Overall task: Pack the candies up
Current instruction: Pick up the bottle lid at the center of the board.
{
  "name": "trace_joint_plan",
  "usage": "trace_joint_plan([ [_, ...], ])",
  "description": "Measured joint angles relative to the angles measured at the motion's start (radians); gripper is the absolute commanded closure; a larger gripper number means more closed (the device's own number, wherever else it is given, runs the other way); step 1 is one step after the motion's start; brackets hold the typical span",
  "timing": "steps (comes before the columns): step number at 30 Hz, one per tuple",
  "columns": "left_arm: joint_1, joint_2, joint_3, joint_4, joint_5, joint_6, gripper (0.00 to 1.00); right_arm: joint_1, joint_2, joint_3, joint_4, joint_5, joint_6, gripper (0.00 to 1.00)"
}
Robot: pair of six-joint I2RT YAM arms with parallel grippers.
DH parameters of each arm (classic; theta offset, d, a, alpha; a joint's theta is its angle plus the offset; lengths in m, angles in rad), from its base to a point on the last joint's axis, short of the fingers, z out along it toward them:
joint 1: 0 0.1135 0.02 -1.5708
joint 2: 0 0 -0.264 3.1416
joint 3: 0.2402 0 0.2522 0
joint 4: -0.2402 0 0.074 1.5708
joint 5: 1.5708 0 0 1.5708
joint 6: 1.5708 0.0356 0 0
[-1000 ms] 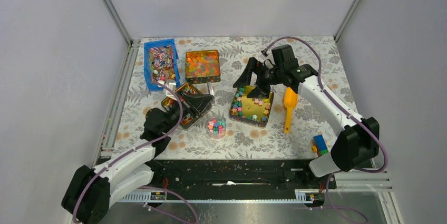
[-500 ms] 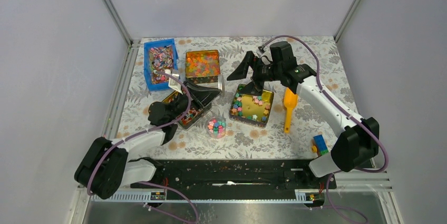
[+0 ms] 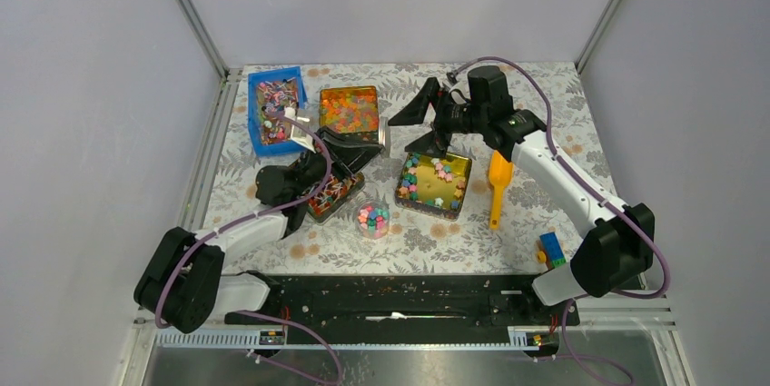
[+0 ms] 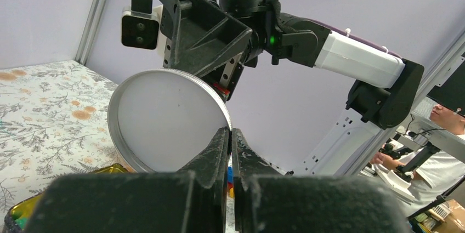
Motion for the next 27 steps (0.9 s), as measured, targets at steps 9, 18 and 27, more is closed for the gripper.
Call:
trace_joint_plan([
  [9,0.016,0.05,0.061,0.0,-0.001,0.0,1.0,0.008,0.005,0.037,0.049,-0.017,0.057,0.01],
  [18,0.039,0.098,0.116,0.004,0.0,-0.007,1.0,0.026,0.04,0.074,0.093,-0.015,0.093,0.01],
  [27,0.059,0.118,0.162,0.003,0.013,-0.026,1.0,0.026,0.064,0.087,0.134,-0.011,0.124,0.01],
])
